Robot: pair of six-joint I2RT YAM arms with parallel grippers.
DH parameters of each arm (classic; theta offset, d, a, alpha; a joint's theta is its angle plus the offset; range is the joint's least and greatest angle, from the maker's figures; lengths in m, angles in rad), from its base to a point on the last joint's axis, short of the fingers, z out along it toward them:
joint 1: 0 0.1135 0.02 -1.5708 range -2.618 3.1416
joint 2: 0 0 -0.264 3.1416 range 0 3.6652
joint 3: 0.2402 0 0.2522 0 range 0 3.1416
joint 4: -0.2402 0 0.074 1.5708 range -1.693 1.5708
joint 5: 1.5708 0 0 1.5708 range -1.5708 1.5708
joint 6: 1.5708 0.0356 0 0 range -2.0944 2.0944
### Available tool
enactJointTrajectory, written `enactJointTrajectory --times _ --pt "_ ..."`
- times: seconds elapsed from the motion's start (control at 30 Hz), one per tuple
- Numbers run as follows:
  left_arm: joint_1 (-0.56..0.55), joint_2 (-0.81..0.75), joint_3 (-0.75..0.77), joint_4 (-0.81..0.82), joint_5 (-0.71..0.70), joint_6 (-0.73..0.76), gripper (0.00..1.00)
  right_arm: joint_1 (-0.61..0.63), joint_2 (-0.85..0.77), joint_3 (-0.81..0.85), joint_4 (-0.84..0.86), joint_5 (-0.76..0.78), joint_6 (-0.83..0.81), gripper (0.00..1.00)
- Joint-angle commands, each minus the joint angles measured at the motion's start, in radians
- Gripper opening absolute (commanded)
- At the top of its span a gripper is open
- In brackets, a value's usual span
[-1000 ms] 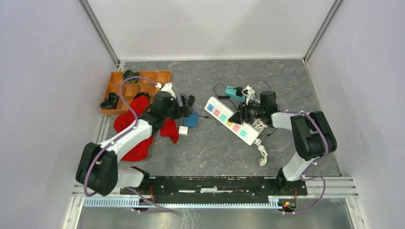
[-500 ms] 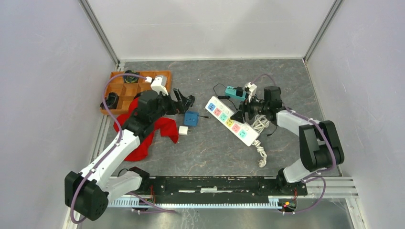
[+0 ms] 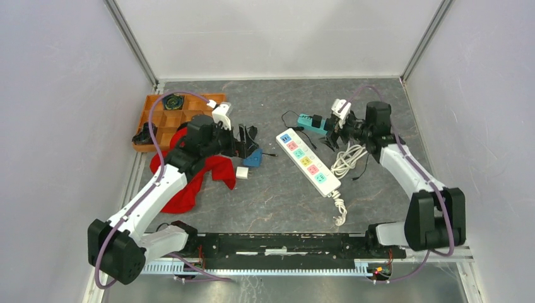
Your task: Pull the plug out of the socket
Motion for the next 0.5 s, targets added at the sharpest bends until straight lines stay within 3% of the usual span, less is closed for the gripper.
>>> enactJointTrajectory --times 0.0,0.13,0.23,0.47 --pt "0.004 0.003 0.004 -0.098 -0.033 0.143 1.0 -0.002 0.109 0.186 -0.154 0.029 -0.316 0.95" --pt "0.004 -0.027 -0.018 -0.107 -0.106 0.169 1.0 -0.001 0.217 0.309 -0.232 0.033 -0.497 0.96" --pt "0.004 -0.038 -0.022 -0.1 -0.083 0.167 1.0 -0.002 0.29 0.389 -0.286 0.016 -0.594 0.97" --pt "0.003 -0.038 -0.021 -0.105 -0.096 0.163 1.0 -0.002 0.517 0.727 -0.562 0.073 -0.625 0.94"
